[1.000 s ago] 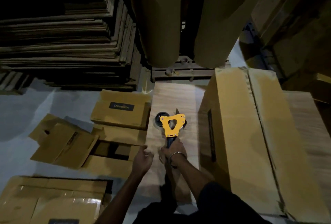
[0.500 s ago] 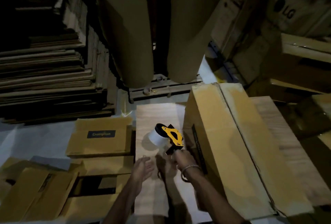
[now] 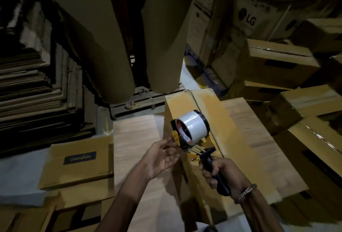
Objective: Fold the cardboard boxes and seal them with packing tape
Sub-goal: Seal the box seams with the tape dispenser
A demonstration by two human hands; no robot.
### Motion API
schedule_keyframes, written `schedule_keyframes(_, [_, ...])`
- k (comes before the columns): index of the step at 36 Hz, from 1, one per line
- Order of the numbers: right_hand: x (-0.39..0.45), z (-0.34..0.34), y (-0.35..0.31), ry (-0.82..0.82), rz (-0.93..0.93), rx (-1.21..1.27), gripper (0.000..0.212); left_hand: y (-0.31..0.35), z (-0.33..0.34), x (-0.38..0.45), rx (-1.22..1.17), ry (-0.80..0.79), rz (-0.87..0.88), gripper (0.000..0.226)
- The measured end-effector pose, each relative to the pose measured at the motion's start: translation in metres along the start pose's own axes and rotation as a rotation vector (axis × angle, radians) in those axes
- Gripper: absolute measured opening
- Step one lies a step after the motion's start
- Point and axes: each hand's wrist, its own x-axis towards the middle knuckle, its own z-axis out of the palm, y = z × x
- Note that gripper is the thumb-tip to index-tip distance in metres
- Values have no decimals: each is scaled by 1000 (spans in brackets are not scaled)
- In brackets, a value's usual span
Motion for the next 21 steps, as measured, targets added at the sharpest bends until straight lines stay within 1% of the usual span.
schedule_keyframes(4, [-28, -36, -4, -49, -15, 49, 39, -14, 33, -2, 94, -43, 3, 50])
schedule_keyframes(7, [-45, -65, -6, -106, -27, 118, 43, -27, 60, -3, 85, -75, 24, 51])
schedule_keyframes(12, [-73, -111, -12, -152, -46, 222, 46, -56, 99, -2, 123, -128, 17, 33])
schedule_keyframes(17, [-95, -152, -17, -174, -63, 279, 48, -85, 133, 8, 137, -151, 36, 49])
schedule_keyframes(21, [-106, -180, -16, -176, -58, 262, 48, -102, 151, 19, 134, -115, 46, 52])
